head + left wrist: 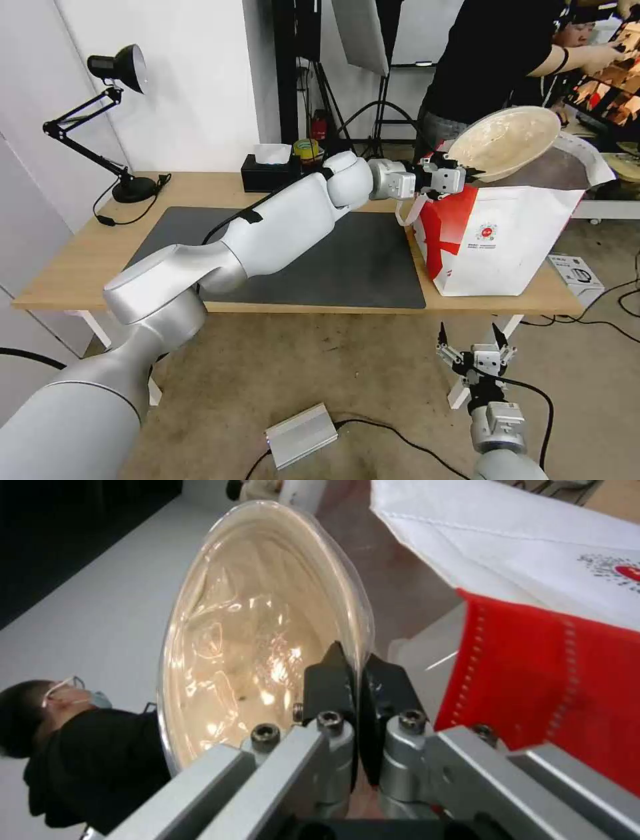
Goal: Pick up the trash from the table and place it into the takeout bag.
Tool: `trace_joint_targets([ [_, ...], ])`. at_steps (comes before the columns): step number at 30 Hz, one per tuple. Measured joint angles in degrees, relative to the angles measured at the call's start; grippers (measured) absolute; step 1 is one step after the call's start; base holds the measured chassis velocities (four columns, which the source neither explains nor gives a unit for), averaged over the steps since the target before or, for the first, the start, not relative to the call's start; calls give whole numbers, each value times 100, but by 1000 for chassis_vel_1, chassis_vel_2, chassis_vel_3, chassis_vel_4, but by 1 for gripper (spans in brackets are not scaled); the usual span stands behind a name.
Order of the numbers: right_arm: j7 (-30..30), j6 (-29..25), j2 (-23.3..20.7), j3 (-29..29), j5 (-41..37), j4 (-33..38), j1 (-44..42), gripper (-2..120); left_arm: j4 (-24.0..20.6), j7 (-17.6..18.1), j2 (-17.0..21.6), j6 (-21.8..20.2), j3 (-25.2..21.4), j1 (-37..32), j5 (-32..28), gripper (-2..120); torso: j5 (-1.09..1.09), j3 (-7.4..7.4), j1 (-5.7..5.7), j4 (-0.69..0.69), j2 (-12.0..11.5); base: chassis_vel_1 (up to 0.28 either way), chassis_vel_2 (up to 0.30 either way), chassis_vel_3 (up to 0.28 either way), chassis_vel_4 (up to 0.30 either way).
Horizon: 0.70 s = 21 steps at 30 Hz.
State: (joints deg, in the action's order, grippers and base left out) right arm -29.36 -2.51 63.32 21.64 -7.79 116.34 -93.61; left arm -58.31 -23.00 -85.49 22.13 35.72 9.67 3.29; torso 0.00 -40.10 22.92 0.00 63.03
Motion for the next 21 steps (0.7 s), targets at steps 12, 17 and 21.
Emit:
trace_joint_targets([
  [12,0,-5,12,30,6,-13,-17,100,-5,-12,22,-4,20,-69,50,0,0,0,0,0,0,0,0,0,0],
  [17,0,-7,32,29,6,-13,-3,100,-82,-13,82,-15,20,-40,50,0,0,0,0,-1,0,0,0,0,0],
  [21,0,-8,41,25,7,-13,1,100,-172,-2,176,-37,43,-19,39,1,0,0,0,0,0,0,0,0,0],
])
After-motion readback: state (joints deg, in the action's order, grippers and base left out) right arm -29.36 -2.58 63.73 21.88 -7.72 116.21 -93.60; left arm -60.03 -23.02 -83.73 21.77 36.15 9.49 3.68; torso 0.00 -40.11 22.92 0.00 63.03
